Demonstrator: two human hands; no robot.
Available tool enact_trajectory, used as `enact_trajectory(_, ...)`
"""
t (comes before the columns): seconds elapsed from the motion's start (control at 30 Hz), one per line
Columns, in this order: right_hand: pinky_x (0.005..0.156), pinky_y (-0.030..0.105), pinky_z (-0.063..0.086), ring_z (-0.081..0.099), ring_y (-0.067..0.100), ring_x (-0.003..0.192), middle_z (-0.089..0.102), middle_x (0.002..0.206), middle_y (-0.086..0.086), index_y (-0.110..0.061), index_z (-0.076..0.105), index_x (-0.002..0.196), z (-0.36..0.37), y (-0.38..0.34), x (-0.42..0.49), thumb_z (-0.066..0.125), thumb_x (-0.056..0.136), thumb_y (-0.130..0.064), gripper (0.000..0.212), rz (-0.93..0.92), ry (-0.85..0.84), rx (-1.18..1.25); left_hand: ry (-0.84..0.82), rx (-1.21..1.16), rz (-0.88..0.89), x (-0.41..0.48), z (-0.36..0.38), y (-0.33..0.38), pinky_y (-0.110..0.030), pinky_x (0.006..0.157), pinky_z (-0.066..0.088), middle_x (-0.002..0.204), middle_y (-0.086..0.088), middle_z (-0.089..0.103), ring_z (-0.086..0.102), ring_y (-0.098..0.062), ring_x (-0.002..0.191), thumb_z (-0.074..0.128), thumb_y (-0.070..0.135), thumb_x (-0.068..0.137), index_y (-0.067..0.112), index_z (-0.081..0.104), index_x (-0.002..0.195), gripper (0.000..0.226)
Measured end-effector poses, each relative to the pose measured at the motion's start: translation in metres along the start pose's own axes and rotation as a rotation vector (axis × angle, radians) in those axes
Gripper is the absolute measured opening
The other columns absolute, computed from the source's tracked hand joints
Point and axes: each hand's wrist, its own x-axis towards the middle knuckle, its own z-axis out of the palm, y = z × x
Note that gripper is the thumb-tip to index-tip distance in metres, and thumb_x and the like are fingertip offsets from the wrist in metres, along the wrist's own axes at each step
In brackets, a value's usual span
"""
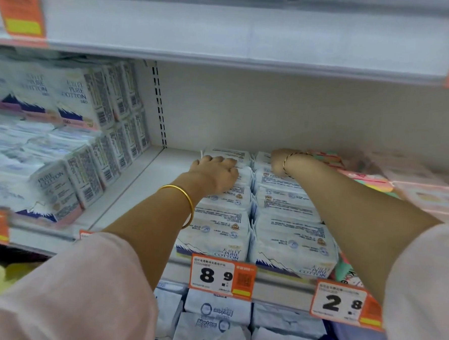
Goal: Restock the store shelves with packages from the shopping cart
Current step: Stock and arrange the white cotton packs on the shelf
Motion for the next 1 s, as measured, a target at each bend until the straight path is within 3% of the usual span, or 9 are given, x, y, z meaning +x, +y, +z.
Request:
enact_trajectory(0.1,0.061,0.029,0.037,0.040,0.016,0.057,0.039,0.065,0.004,-0.006,0.042,0.065,-0.006,-0.003,-0.018,0.039,0.091,0.003,0.027,-0.032,0.049,0.030,0.022,-0.061,-0.016,-0.018,-0.011,0.001,-0.046,0.117,0.015,0.156,-0.005,0.021,0.013,-0.029,0.144,0.020,0.035,0.099,0.023,0.017,0.149,0.051)
enact_trajectory(0.2,0.070,0.029,0.039,0.054,0.026,0.078,0.051,0.080,0.010,0.001,0.055,0.092,-0.016,-0.019,-0.053,0.041,0.089,0.004,0.015,-0.141,0.173,0.088,0.028,-0.107,-0.030,-0.054,-0.033,-0.002,-0.044,0.116,0.018,0.155,-0.007,0.023,0.014,-0.030,0.143,0.022,0.032,0.100,0.022,0.016,0.149,0.051)
enact_trajectory(0.33,0.084,0.033,0.048,0.055,0.032,0.102,0.056,0.117,0.021,0.004,0.053,0.115,-0.012,-0.065,-0.118,0.040,0.087,0.006,0.031,-0.383,0.259,0.300,-0.025,-0.071,-0.106,-0.132,-0.061,-0.016,-0.035,0.113,0.021,0.155,-0.008,0.024,0.023,-0.028,0.141,0.033,0.027,0.100,0.017,0.020,0.148,0.051)
enact_trajectory(0.43,0.099,0.034,0.041,0.046,0.030,0.123,0.046,0.136,0.018,-0.006,0.044,0.134,0.004,-0.108,-0.183,0.038,0.087,0.006,0.049,-0.615,0.217,0.473,-0.060,-0.053,-0.200,-0.206,-0.069,-0.033,-0.032,0.109,0.026,0.154,-0.006,0.027,0.031,-0.025,0.138,0.040,0.026,0.098,0.017,0.023,0.147,0.053)
enact_trajectory(0.57,0.093,0.034,0.045,0.049,0.028,0.119,0.048,0.134,0.014,-0.013,0.041,0.138,0.029,-0.160,-0.265,0.040,0.089,0.005,0.053,-0.869,0.109,0.605,-0.079,0.035,-0.299,-0.312,-0.075,-0.058,-0.032,0.104,0.032,0.149,-0.007,0.034,0.037,-0.025,0.133,0.042,0.027,0.097,0.015,0.032,0.144,0.050)
enact_trajectory(0.7,0.072,0.034,0.046,0.059,0.032,0.101,0.051,0.125,0.014,-0.012,0.038,0.139,0.047,-0.197,-0.323,0.040,0.093,0.001,0.048,-0.980,-0.017,0.708,-0.052,0.089,-0.454,-0.407,-0.080,-0.099,-0.035,0.105,0.036,0.147,-0.006,0.037,0.040,-0.026,0.130,0.048,0.034,0.094,0.015,0.035,0.142,0.053)
enact_trajectory(0.77,0.077,0.034,0.047,0.058,0.030,0.105,0.051,0.125,0.013,-0.011,0.036,0.140,0.053,-0.214,-0.342,0.040,0.094,0.000,0.048,-1.024,-0.028,0.671,-0.047,0.135,-0.560,-0.445,-0.083,-0.120,-0.040,0.106,0.036,0.145,-0.009,0.038,0.041,-0.029,0.128,0.051,0.040,0.093,0.013,0.036,0.141,0.057)
enact_trajectory(0.9,0.069,0.033,0.046,0.058,0.023,0.086,0.055,0.117,0.013,-0.011,0.037,0.139,0.063,-0.241,-0.366,0.042,0.095,-0.006,0.045,-1.084,-0.017,0.585,-0.169,0.269,-0.745,-0.498,-0.085,-0.143,-0.046,0.110,0.031,0.148,-0.014,0.029,0.034,-0.032,0.134,0.044,0.058,0.089,0.016,0.025,0.146,0.073)
enact_trajectory(1.0,0.069,0.033,0.045,0.059,0.025,0.093,0.055,0.117,0.011,-0.012,0.038,0.137,0.067,-0.255,-0.377,0.044,0.095,-0.010,0.043,-1.109,-0.013,0.554,-0.255,0.323,-0.820,-0.514,-0.076,-0.143,-0.053,0.111,0.027,0.153,-0.015,0.012,0.017,-0.039,0.140,0.037,0.068,0.086,0.016,0.029,0.145,0.079)
